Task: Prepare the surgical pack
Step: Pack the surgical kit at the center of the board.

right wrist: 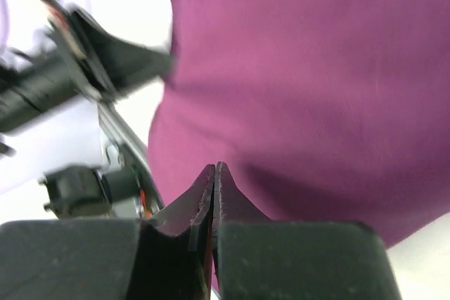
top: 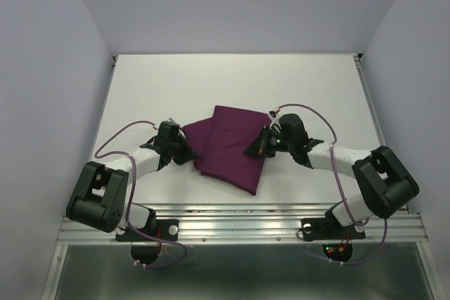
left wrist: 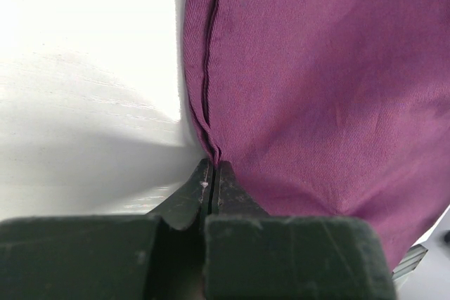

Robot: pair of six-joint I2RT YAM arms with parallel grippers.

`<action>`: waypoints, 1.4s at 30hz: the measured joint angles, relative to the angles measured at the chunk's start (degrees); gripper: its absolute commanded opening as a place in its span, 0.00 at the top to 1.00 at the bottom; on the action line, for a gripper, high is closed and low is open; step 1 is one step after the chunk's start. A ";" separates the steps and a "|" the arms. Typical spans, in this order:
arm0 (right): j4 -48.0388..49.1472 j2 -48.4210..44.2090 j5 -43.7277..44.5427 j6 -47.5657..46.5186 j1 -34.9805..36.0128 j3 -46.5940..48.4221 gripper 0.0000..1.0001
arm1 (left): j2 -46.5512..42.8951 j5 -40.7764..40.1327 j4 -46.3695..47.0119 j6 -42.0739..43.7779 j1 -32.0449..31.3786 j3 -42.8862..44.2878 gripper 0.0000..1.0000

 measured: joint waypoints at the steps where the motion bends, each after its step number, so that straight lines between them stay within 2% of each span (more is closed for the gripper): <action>1: 2.54 0.87 -0.48 0.76 1.38 -2.03 0.99 | 0.02 -0.13 -0.20 0.00 0.00 0.13 1.00; 5: 7.48 6.71 -2.10 3.50 1.62 -6.56 0.99 | 0.00 -0.35 -0.39 -0.07 0.00 0.17 1.00; 9: 6.88 8.11 -2.69 1.40 1.60 -4.48 0.99 | 0.00 -0.76 -1.25 -0.07 0.00 0.61 1.00; 15: -2.25 1.49 -3.54 -4.87 2.51 -1.79 0.99 | -0.90 -1.31 -2.71 -0.07 0.00 1.01 1.00; 18: -2.56 -1.05 -4.94 -5.84 4.39 -0.98 0.99 | -0.92 -1.49 -3.41 -0.04 0.00 1.55 1.00; 21: 0.24 -0.74 -6.60 -5.57 7.39 -2.56 0.99 | -0.92 -1.64 -4.00 -0.02 0.00 1.99 1.00; 24: 3.96 4.11 -7.93 -4.28 9.81 -6.51 0.99 | -0.94 -1.75 -4.76 0.00 0.00 2.45 1.00; 28: 8.00 8.20 -10.21 -3.78 9.16 -6.58 0.99 | -1.01 -2.10 -5.73 0.04 0.02 2.84 1.00; 34: -1.03 6.75 -8.20 -10.01 8.63 -1.05 0.99 | -1.92 -2.73 -6.23 -0.02 0.00 2.84 1.00; 38: -4.37 5.46 -7.34 -12.09 1.33 4.55 0.99 | -2.71 -3.02 -6.27 0.00 0.02 2.84 1.00; 42: -5.38 9.90 -7.89 -12.48 -3.37 14.86 0.99 | -2.71 -3.02 -6.40 0.02 0.02 2.84 1.00</action>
